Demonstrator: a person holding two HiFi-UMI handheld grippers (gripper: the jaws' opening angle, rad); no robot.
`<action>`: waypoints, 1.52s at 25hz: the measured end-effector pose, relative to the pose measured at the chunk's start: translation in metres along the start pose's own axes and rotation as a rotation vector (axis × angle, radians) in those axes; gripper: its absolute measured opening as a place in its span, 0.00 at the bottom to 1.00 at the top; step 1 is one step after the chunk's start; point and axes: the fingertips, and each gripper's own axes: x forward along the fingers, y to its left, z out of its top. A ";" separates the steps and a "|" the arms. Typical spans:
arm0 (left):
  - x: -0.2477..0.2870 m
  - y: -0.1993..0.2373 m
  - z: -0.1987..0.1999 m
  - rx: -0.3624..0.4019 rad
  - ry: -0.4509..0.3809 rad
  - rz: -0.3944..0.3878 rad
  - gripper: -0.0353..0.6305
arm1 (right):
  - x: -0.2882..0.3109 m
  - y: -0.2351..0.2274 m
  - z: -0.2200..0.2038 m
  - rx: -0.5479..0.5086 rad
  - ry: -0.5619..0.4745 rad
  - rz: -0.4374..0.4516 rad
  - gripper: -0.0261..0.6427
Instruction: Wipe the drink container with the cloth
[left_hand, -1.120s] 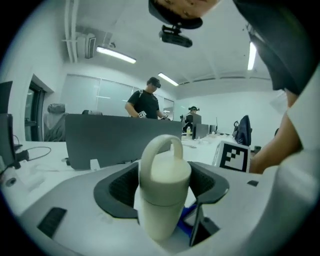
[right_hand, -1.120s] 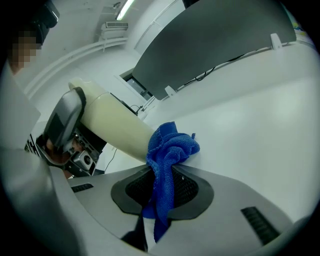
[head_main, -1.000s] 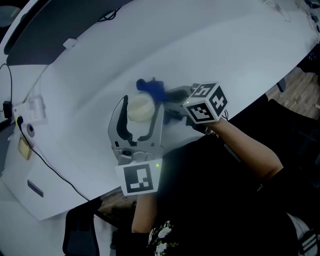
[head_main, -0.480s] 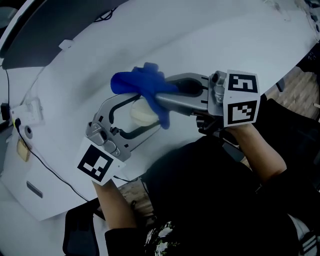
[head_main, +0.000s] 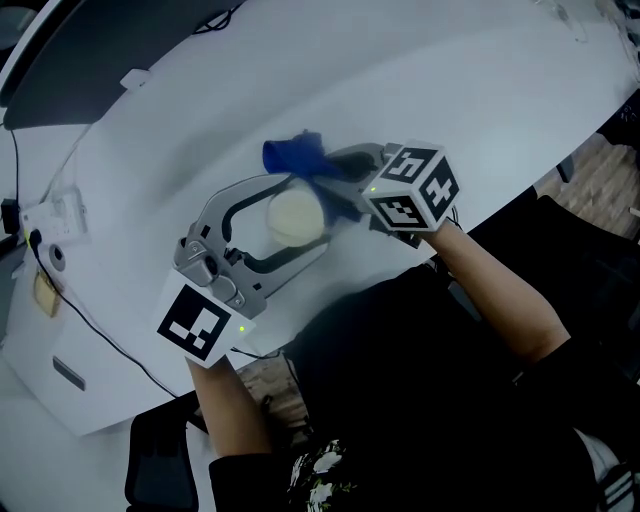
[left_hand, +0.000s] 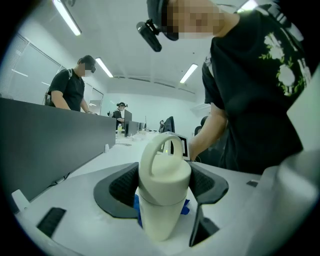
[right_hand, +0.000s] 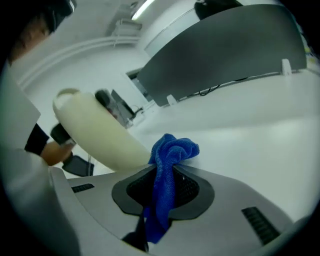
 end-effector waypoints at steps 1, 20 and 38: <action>0.000 0.000 0.000 -0.004 0.003 0.002 0.49 | 0.005 -0.002 -0.006 -0.051 0.049 -0.025 0.12; -0.043 -0.002 0.014 -0.008 0.079 0.207 0.50 | -0.059 0.003 0.027 -0.128 -0.159 -0.166 0.14; -0.182 -0.008 0.130 0.001 -0.164 1.006 0.06 | -0.216 0.176 0.134 -0.398 -0.867 -0.439 0.14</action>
